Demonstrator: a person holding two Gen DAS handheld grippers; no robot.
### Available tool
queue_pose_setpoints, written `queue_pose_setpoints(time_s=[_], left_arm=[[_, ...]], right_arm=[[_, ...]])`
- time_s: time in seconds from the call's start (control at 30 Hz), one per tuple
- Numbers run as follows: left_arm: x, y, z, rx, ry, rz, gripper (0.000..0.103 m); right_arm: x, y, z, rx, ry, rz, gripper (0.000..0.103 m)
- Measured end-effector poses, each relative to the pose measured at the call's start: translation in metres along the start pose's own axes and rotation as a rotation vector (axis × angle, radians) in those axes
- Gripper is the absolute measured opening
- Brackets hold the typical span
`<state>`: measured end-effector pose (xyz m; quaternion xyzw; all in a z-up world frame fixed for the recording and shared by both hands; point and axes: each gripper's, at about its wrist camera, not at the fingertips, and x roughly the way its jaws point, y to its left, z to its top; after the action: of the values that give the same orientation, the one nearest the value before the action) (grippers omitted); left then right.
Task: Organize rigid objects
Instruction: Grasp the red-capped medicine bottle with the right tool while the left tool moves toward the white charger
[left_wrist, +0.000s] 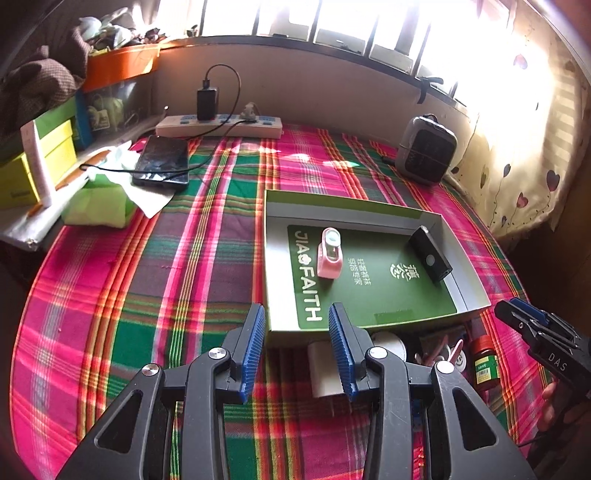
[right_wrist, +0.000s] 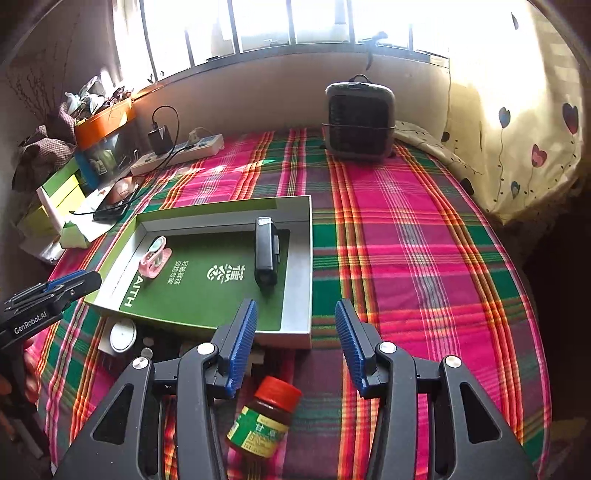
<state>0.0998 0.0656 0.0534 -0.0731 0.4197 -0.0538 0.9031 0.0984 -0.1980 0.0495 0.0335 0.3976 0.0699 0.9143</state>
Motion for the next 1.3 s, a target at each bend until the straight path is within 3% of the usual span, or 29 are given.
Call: queue_pose_setpoints(time_s=[0.53, 1.0, 1.3], left_arm=[[-0.008, 0.012, -0.041, -0.045, 0.037, -0.035, 0.035], [-0.002, 0.008, -0.046, -0.044, 0.063, -0.051, 0.039], [0.0, 0.0, -0.045, -0.027, 0.071, -0.055, 0.042]], right_arm=[[-0.011, -0.006, -0.044, 0.072, 0.031, 0.032, 0.051], [0.009, 0.008, -0.054, 0.049, 0.097, 0.03, 0.052], [0.007, 0.003, -0.057, 0.032, 0.086, 0.007, 0.052]])
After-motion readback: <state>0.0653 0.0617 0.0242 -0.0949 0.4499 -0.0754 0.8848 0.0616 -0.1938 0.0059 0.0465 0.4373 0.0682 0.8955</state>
